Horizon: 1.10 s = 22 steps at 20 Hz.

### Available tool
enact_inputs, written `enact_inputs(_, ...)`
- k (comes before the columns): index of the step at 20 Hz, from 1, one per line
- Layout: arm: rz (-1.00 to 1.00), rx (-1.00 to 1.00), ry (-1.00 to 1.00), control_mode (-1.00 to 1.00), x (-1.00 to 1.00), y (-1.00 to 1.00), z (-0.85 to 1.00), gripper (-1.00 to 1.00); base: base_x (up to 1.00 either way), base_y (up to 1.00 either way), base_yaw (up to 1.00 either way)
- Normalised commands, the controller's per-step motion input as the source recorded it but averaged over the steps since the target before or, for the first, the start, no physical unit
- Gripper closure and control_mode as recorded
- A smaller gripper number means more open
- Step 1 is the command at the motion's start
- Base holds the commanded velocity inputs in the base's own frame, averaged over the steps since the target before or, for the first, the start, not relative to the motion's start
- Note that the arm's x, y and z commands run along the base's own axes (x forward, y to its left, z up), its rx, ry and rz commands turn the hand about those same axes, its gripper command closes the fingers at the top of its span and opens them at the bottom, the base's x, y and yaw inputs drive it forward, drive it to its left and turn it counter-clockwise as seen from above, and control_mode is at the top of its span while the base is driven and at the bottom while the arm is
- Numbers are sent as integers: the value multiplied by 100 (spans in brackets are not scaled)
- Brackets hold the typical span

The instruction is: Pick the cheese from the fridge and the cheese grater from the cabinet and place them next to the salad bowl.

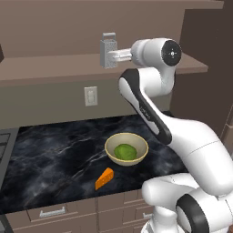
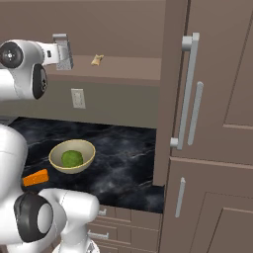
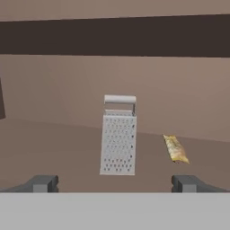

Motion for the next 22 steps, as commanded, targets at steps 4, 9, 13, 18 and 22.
enact_inputs(4, 0, 0, 0, -100, 35, 0, 0, -100, 0, 0, 0)
enact_inputs(9, 0, 0, 1, -100, 33, 4, 0, -100, 0, 0, 0)
enact_inputs(13, 0, 0, 2, -100, 27, 4, 0, -100, 0, 0, 0)
enact_inputs(18, 0, 0, 3, -100, 27, 4, 0, -100, 0, 0, 0)
enact_inputs(22, 0, 0, 1, -100, 20, 0, 0, -100, 0, 0, 0)
